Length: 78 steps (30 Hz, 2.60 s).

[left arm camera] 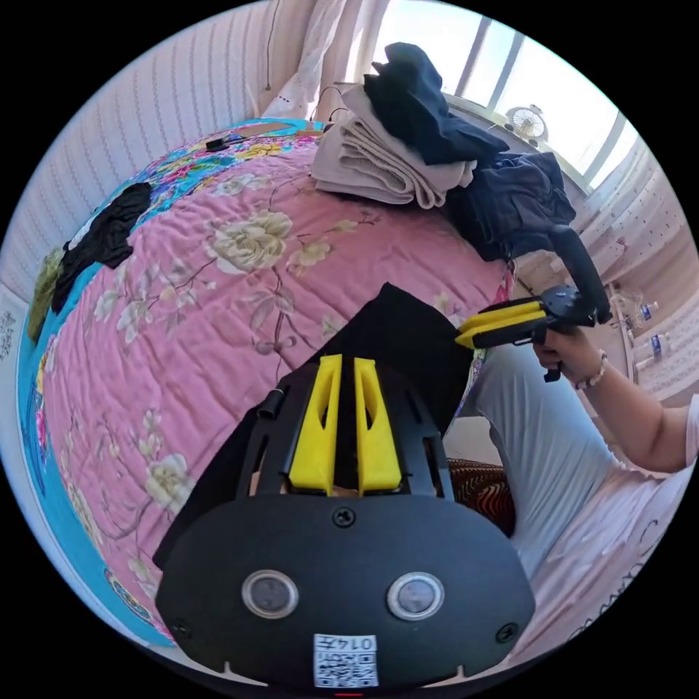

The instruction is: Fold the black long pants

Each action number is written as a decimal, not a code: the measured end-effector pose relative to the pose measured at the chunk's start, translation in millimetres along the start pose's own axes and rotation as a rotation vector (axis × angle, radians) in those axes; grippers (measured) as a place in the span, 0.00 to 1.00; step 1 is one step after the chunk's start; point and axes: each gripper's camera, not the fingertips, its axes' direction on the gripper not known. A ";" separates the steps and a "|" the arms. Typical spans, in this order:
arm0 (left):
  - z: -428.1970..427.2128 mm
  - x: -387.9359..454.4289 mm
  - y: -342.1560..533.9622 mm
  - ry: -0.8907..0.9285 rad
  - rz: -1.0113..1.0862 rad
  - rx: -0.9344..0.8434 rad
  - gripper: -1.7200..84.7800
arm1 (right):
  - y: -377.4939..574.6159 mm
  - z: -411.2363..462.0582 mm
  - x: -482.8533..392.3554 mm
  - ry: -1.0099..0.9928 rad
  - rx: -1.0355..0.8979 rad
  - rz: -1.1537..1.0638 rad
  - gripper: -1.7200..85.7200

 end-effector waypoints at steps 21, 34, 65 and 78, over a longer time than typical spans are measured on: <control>91.9 103.3 -96.1 -0.101 0.201 -0.170 0.07 | 44.0 16.0 59.0 -0.164 -0.004 0.014 0.06; -35.1 87.3 -32.4 -0.104 0.152 -0.005 0.06 | 44.4 -28.3 -19.2 -0.329 0.099 -0.238 0.04; -275.4 -161.0 383.1 -0.268 -0.596 0.066 0.08 | -63.6 134.3 -435.2 -0.274 -0.217 -0.865 0.08; -280.7 -157.4 441.2 -0.140 -0.686 0.059 0.08 | -114.8 135.7 -348.9 -0.071 -0.208 -0.510 0.09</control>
